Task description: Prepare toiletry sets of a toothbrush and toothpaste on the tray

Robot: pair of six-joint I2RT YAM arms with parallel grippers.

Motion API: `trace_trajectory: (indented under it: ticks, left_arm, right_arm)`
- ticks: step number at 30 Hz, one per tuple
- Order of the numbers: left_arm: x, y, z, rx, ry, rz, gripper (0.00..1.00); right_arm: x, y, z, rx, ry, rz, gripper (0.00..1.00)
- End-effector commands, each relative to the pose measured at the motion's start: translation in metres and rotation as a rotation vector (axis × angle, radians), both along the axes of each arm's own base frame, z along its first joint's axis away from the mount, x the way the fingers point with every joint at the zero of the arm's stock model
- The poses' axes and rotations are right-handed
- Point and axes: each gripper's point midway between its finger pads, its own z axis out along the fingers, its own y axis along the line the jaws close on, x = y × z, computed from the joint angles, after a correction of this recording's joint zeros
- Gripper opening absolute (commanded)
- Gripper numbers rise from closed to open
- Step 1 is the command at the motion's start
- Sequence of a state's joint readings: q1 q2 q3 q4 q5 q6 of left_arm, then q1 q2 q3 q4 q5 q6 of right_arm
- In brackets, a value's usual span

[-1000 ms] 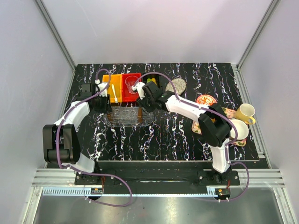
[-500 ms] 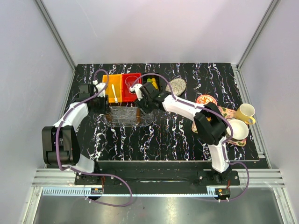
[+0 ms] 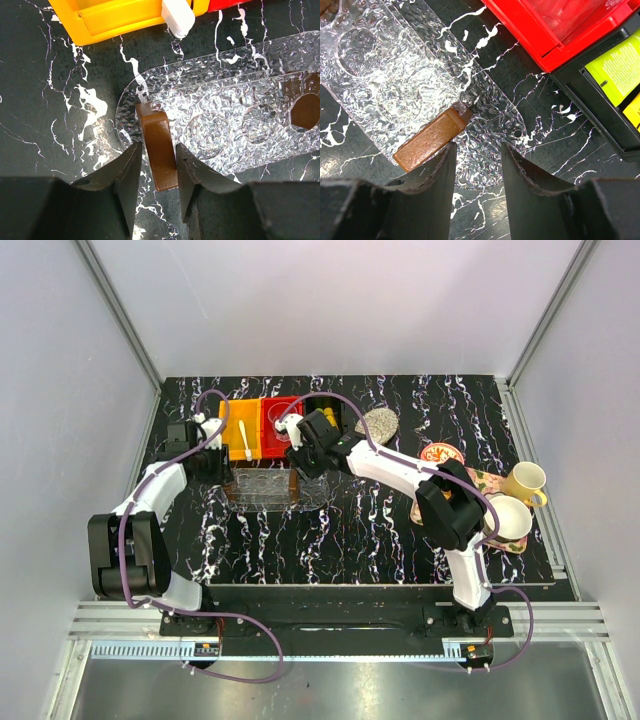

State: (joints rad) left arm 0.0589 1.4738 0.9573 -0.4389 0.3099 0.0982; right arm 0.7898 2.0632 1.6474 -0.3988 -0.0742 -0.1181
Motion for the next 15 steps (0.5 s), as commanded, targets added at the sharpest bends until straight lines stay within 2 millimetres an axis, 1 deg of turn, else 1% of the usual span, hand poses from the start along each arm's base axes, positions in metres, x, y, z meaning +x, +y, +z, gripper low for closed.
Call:
trace_trajectory:
  ticks: [1,15]
  left_arm:
    - [-0.0037,0.0056,0.0008,0.017,-0.009,0.006,0.37]
    - [-0.0109,0.0031,-0.0028,0.009,0.01,-0.015,0.39]
  right_arm:
    - [0.0003,0.0196,0.0149,0.056,-0.014,0.023,0.47]
    - [0.0002,0.0192,0.0154,0.047,-0.026,0.023,0.47]
